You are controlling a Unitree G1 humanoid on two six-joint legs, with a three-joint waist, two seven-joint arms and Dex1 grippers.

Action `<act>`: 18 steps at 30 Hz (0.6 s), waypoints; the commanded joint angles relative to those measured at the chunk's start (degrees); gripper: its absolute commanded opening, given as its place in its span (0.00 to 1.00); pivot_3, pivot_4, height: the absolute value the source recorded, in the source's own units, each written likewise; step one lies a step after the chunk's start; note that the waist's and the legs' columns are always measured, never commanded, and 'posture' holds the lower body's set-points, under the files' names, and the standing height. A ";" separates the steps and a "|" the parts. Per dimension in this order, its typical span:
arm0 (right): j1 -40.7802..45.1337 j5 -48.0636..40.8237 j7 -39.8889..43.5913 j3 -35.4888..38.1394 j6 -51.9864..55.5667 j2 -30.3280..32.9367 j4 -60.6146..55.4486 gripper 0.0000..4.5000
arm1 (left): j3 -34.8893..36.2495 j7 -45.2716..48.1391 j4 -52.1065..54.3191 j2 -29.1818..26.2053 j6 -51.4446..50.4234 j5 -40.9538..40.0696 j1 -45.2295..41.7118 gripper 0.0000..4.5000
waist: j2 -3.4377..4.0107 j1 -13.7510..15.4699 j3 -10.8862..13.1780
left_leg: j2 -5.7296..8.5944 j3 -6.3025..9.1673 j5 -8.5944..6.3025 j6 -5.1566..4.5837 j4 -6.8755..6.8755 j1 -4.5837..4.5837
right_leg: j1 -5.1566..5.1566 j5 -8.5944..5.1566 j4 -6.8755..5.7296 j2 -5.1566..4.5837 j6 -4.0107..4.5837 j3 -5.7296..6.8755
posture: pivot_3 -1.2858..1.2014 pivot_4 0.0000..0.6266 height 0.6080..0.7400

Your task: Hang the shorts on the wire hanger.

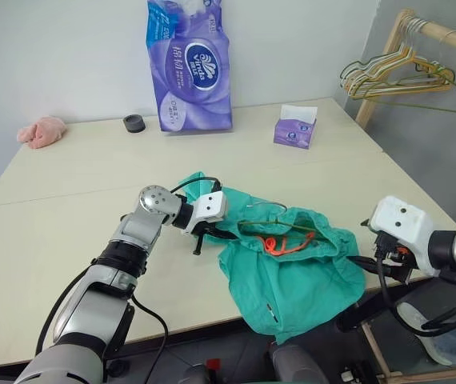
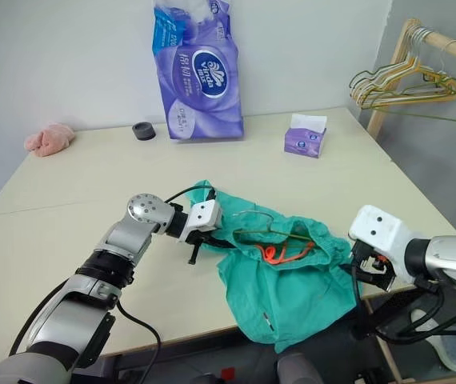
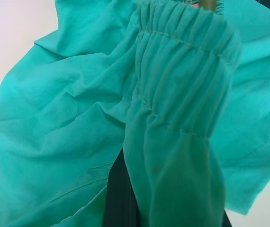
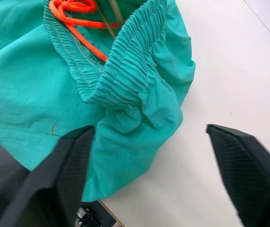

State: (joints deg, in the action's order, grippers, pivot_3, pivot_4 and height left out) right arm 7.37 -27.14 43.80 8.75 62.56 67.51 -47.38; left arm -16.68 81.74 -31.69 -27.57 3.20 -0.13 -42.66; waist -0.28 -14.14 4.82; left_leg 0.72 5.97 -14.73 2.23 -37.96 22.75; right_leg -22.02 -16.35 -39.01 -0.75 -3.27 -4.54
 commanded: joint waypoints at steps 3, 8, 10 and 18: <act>0.03 2.88 -1.23 -2.75 -2.86 1.36 -1.18 0.99 | 0.04 0.11 0.96 -0.02 0.86 -0.56 -1.09 0.00 | 0.00 0.00 0.00 | 0.02 0.00 0.00 0.00 -0.01 0.00 | 0.00 -0.01 0.00 -0.02 -0.02 -0.02 | 0.41 0.06 1.00; 4.71 7.29 -3.33 -11.69 -5.63 -0.43 2.25 0.99 | -0.18 0.13 1.18 0.16 0.67 -0.65 -1.18 0.00 | 0.01 -0.17 -0.01 | 0.01 0.00 0.00 0.00 0.00 -0.01 | 0.00 -0.01 0.00 -0.02 -0.02 -0.02 | 0.41 0.06 1.00; 5.94 8.79 -3.24 -14.17 -6.73 -0.68 3.45 0.99 | -0.18 0.11 1.15 0.21 0.66 -0.67 -1.23 0.00 | 0.01 -0.12 -0.01 | 0.02 0.02 0.00 0.00 0.00 0.00 | 0.00 -0.02 0.00 -0.02 -0.03 -0.02 | 0.41 0.06 1.00; 11.90 14.98 -0.84 -22.56 -12.12 -2.56 10.03 0.99 | 0.09 -0.03 1.47 -0.02 0.35 -0.90 -1.15 0.00 | 0.03 -0.15 -0.02 | 0.02 0.07 0.00 0.00 0.01 -0.01 | -0.01 -0.01 -0.01 -0.05 -0.02 0.01 | 0.41 0.05 1.00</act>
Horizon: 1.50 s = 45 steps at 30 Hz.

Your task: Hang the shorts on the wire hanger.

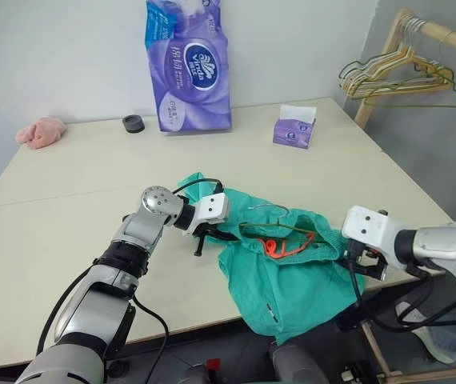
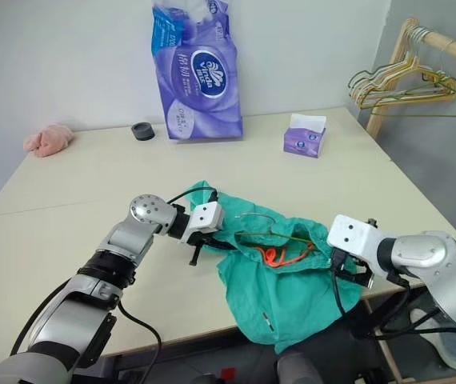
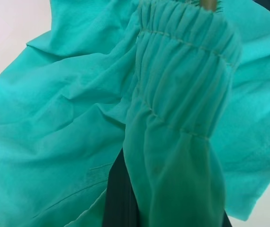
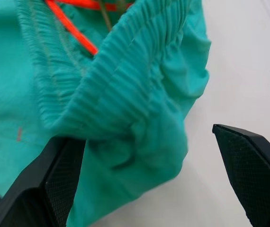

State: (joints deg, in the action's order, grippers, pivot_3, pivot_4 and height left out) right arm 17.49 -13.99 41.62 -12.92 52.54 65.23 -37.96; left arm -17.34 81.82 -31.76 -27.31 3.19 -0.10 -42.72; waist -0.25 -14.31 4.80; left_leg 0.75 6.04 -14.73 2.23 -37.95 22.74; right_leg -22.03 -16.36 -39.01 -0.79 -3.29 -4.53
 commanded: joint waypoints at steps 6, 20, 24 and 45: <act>4.37 1.45 5.04 -3.15 -2.68 -3.41 2.87 0.71 | 0.92 -0.20 1.94 -0.21 0.04 -1.25 -0.93 0.00 | 0.01 -0.03 -0.01 | 0.01 0.04 0.00 0.00 -0.01 0.01 | 0.00 0.00 0.00 -0.02 0.00 0.04 | 0.41 0.05 1.00; 8.81 -0.23 10.37 -4.97 -0.44 -7.14 5.12 0.00 | 2.67 -4.19 0.29 0.41 1.86 -1.23 -1.81 0.00 | 0.02 0.07 -0.03 | 0.13 0.20 0.01 0.00 -0.03 0.04 | 0.02 -0.01 -0.01 -0.21 -0.01 0.23 | 0.42 0.05 1.00; 8.98 -0.04 10.94 -4.66 -0.73 -7.48 5.62 0.00 | 4.56 -5.34 -0.21 1.23 0.63 -3.34 -2.95 0.19 | 0.02 0.11 -0.03 | 0.21 0.27 0.02 -0.01 -0.03 0.05 | 0.03 -0.02 -0.02 -0.30 -0.03 0.29 | 0.42 0.05 1.00; 7.09 -5.62 14.32 4.44 0.87 -4.57 7.37 0.00 | 10.66 -13.57 -17.61 -4.17 9.02 -2.30 -9.37 0.78 | 0.03 0.52 -0.03 | 0.47 0.42 0.04 -0.04 -0.03 0.06 | 0.10 -0.08 -0.04 -0.53 -0.14 0.41 | 0.42 0.05 1.00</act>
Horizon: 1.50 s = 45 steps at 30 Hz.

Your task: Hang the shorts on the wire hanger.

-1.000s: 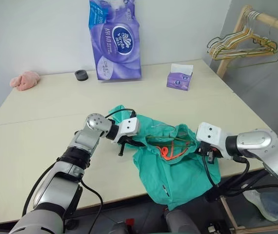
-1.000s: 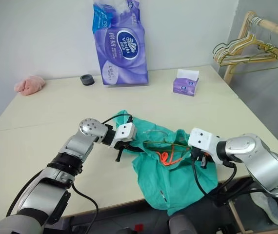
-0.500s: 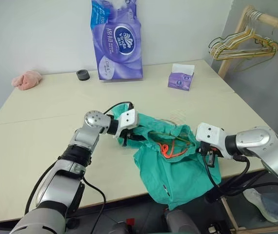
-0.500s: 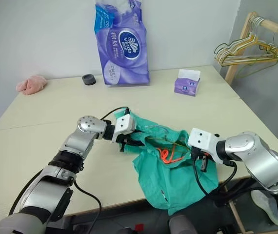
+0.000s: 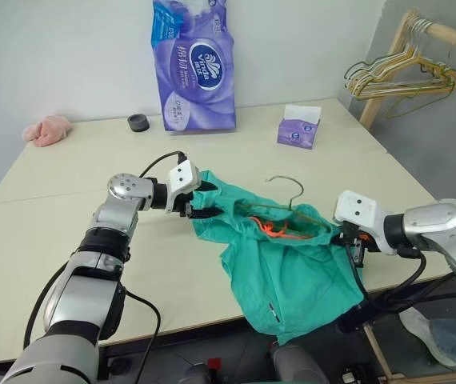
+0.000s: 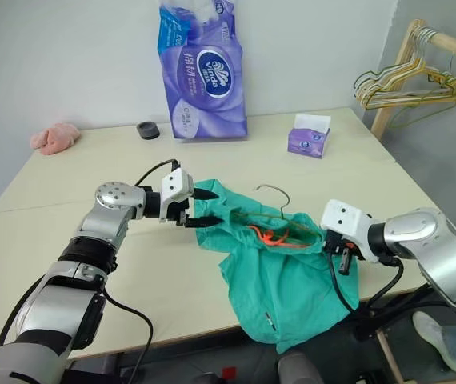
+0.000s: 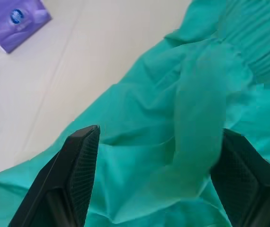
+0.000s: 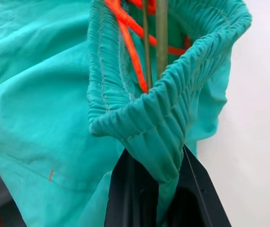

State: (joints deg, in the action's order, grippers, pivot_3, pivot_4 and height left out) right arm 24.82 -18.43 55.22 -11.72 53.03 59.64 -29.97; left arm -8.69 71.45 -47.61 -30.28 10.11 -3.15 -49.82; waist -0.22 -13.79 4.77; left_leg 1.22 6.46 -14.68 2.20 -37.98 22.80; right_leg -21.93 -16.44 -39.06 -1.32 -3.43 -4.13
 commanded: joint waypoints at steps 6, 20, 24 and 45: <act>-1.21 -5.05 -2.20 7.20 4.57 -2.10 -1.39 0.00 | 4.69 -7.41 -7.45 -2.51 3.57 -0.44 -7.09 0.78 | 0.00 -0.15 0.00 | 0.02 0.01 0.00 -0.01 0.00 0.00 | 0.01 -0.01 -0.02 -0.02 -0.02 0.00 | 0.42 0.06 1.00; -3.46 -11.32 -2.89 12.72 6.77 2.09 -2.13 0.00 | 4.01 4.43 -13.84 -7.18 0.74 -1.43 -13.19 0.86 | 0.00 -0.47 0.00 | 0.06 -0.02 0.00 -0.01 0.02 -0.01 | 0.02 -0.04 -0.02 -0.02 -0.07 -0.01 | 0.42 0.07 1.00; -3.29 -9.62 -2.12 10.70 3.24 4.53 -1.70 0.00 | 3.04 9.79 -12.67 -7.24 -0.70 -1.02 -13.23 1.00 | 0.00 -0.63 0.01 | 0.04 -0.03 0.00 -0.02 0.03 0.00 | 0.02 -0.05 -0.03 0.03 -0.07 0.01 | 0.42 0.07 1.00; -13.68 -12.59 -2.07 26.25 7.56 5.87 4.01 0.00 | 5.76 13.52 -6.08 -4.22 -1.63 -3.59 -12.42 1.00 | -0.01 -0.07 0.02 | 0.12 -0.01 0.00 -0.02 -0.05 0.02 | 0.10 -0.10 0.00 -0.10 -0.15 0.01 | 0.41 0.08 1.00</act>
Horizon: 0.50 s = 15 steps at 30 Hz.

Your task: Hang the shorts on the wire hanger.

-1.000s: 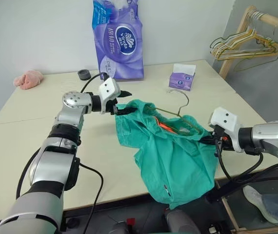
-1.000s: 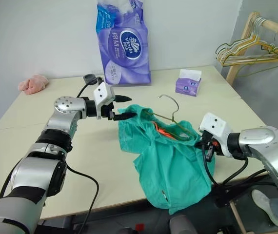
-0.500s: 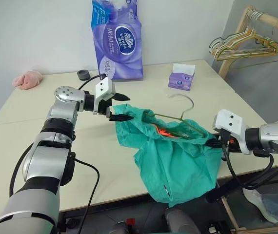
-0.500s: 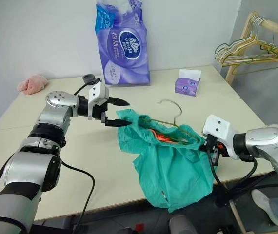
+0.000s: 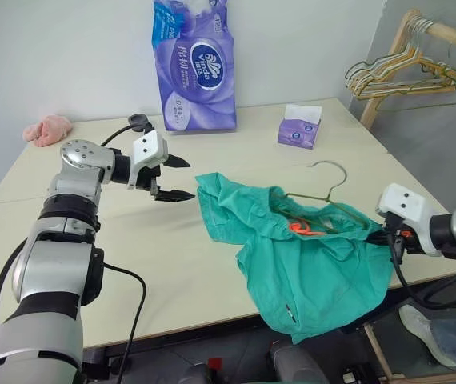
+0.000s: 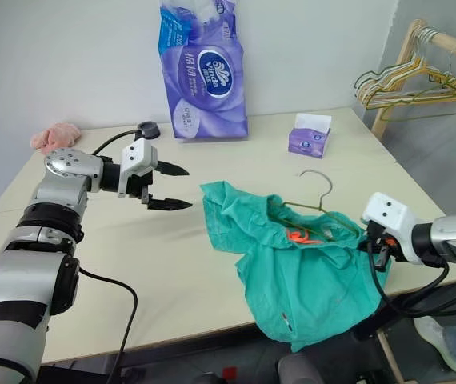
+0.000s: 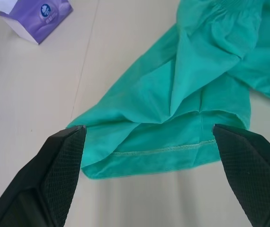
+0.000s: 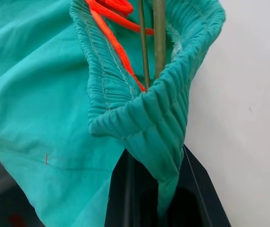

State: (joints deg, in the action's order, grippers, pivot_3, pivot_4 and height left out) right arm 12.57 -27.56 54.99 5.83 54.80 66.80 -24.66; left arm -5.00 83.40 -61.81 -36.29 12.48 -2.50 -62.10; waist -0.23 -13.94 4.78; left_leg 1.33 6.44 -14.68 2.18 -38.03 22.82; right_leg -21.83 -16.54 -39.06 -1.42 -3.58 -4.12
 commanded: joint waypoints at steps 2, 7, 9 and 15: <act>-3.69 -6.00 -3.01 14.62 11.34 -2.83 -2.17 0.00 | 1.66 3.01 16.15 3.92 -8.14 -6.70 2.35 1.00 | -0.01 0.24 0.01 | 0.00 0.01 0.00 0.00 0.01 0.02 | 0.02 -0.01 0.01 0.00 -0.01 0.02 | 0.40 0.09 1.00; -4.59 -11.66 -7.02 25.71 25.18 -7.39 -5.04 0.00 | 1.19 -0.27 32.75 8.54 -19.54 -11.20 6.60 1.00 | 0.00 -0.36 0.01 | -0.01 0.00 0.00 -0.01 0.00 -0.05 | 0.08 -0.02 -0.04 0.00 -0.03 -0.04 | 0.38 0.11 1.00; -3.86 -12.35 -9.08 29.93 30.42 -8.98 -5.32 0.00 | 0.97 -2.03 37.94 10.80 -23.67 -13.13 7.41 1.00 | 0.00 -0.52 0.01 | -0.03 0.00 -0.01 -0.01 0.01 -0.08 | 0.09 -0.02 -0.04 0.06 -0.03 -0.04 | 0.38 0.12 1.00; -4.38 -16.05 -16.37 40.62 37.70 -11.65 -3.07 0.00 | -1.50 -8.51 49.27 16.35 -31.01 -15.23 9.64 1.00 | 0.06 -0.68 0.02 | -0.02 -0.16 -0.01 -0.02 0.04 -0.14 | 0.17 -0.03 0.02 0.06 -0.04 -0.07 | 0.36 0.13 1.00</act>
State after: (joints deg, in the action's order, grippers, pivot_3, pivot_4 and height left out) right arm 7.99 -41.47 41.03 41.90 92.05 55.13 -28.25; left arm -6.22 76.97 -16.29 -20.42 -16.61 -16.45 -52.47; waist -0.17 -14.62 4.80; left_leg 1.31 6.25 -14.69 2.16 -37.98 22.65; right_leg -21.59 -16.57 -39.01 -1.35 -3.63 -4.17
